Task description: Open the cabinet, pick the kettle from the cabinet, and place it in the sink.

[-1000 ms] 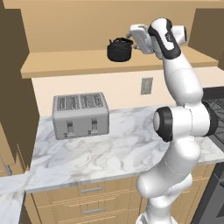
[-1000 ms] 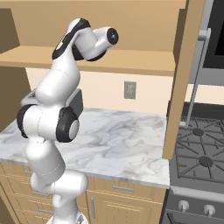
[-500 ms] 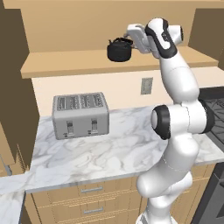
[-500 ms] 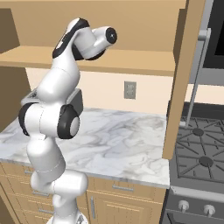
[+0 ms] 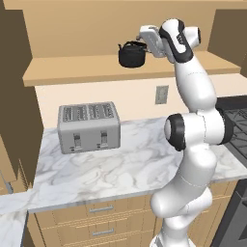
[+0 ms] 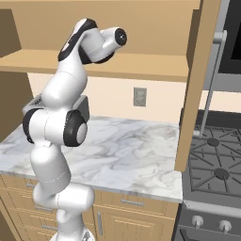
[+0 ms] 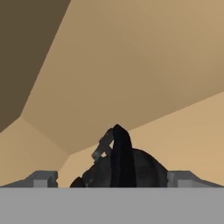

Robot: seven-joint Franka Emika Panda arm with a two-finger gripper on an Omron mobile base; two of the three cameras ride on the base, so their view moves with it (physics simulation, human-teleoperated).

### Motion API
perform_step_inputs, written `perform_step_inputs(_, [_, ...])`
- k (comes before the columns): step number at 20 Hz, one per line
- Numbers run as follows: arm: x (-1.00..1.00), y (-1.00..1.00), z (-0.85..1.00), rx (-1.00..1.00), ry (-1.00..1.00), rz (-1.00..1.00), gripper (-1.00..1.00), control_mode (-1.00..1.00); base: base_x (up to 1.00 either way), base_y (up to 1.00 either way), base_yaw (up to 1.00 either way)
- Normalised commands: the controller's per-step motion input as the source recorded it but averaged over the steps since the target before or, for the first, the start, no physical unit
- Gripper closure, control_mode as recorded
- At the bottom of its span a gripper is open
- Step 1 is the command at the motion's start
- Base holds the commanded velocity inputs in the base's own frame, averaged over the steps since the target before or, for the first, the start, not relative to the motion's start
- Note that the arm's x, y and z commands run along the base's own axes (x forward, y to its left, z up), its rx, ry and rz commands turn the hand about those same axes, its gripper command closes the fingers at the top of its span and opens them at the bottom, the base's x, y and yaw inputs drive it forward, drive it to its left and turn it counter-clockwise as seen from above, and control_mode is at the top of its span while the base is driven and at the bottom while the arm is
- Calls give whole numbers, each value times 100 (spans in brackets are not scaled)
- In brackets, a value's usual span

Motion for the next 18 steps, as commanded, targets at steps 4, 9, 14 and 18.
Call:
perform_step_inputs(4, [0,6,0,0,0,0,-100,-100,0,0,0])
perform_step_inputs(9, [-7,8,-3,0,0,0,-100,-100,0,0,0])
perform_step_inputs(14, [-11,10,-4,0,0,0,-100,-100,0,0,0])
perform_step_inputs(18, [-7,5,-6,0,0,0,-100,-100,0,0,0])
